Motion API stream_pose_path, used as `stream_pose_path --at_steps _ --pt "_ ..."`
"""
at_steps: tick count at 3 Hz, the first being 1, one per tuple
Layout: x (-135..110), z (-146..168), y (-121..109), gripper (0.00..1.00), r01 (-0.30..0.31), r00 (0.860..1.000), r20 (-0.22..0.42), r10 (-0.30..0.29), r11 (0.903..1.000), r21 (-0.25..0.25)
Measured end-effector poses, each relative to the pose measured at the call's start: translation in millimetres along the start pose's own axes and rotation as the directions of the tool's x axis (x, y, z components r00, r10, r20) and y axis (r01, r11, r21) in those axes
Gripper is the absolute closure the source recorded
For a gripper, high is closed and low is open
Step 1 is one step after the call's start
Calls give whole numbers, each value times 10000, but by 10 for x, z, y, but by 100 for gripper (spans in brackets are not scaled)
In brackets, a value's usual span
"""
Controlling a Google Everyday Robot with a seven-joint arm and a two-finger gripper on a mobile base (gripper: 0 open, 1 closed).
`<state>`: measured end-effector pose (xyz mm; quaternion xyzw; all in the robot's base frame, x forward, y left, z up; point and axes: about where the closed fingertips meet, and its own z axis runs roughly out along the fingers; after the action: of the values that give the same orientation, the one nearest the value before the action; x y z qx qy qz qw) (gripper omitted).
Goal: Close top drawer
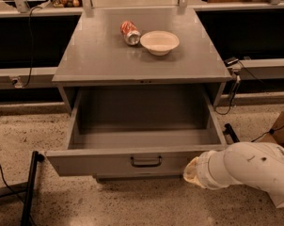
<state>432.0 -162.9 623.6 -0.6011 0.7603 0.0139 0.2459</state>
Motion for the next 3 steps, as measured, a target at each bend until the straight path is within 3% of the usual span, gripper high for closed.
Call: stream_pose_path --at_steps 1,3 --pt "-145 295 -34 100 258 9991 356 -250 9994 -220" --pt "-280 530 -434 100 485 9920 1168 -488 9988 52"
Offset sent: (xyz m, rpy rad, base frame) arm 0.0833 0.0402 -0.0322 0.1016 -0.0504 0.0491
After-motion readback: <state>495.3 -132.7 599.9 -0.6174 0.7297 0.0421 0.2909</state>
